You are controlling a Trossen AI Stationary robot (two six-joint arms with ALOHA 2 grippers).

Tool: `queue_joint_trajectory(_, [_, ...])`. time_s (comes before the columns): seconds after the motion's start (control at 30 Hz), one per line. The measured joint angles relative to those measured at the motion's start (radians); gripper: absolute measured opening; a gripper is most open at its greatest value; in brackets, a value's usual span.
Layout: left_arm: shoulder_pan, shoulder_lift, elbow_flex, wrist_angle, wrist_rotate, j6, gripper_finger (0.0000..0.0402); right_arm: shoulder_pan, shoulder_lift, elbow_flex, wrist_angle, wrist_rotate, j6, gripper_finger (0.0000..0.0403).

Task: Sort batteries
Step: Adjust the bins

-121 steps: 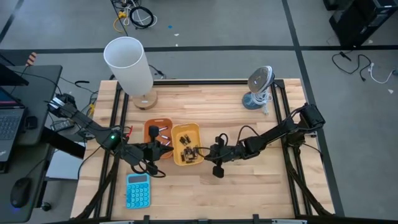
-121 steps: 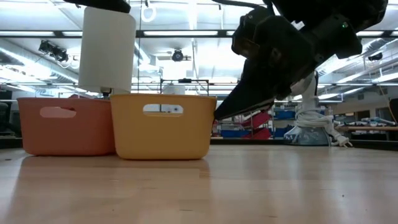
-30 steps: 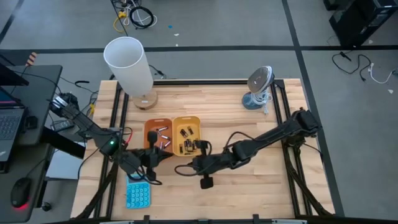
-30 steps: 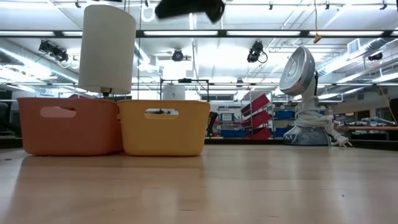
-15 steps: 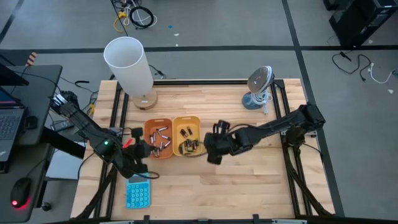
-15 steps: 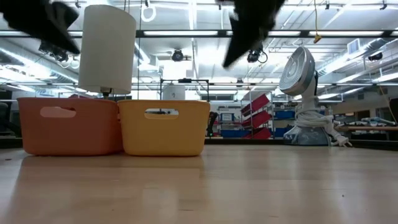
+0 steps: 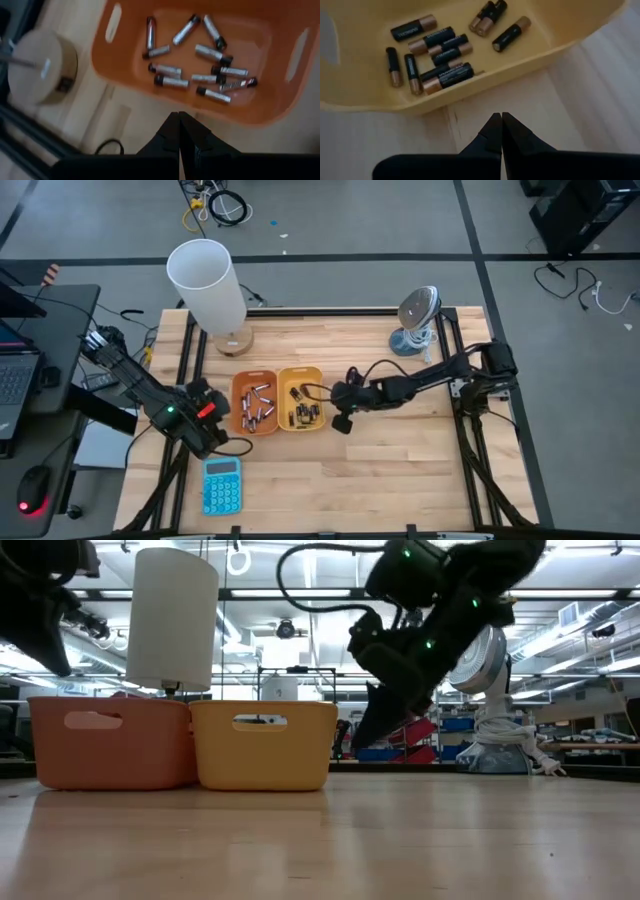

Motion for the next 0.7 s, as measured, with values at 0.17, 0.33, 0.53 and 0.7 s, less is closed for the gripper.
queue_joint_trajectory(0.17, [0.000,0.000,0.000,-0.014,0.040,-0.031,0.0000,-0.006,0.000,-0.060,0.151,-0.040,-0.006,0.0000])
queue_joint_trajectory(0.33, [0.000,0.000,0.000,-0.015,-0.009,-0.031,0.0000,0.003,0.000,-0.066,0.159,-0.051,-0.004,0.0000])
queue_joint_trajectory(0.53, [-0.001,0.001,0.000,-0.011,-0.047,-0.060,0.0000,0.020,0.000,-0.066,0.158,-0.057,0.000,0.0000])
queue_joint_trajectory(0.7, [-0.012,0.001,-0.046,0.034,-0.012,-0.114,0.0000,0.028,0.000,-0.066,0.158,-0.053,0.012,0.0000])
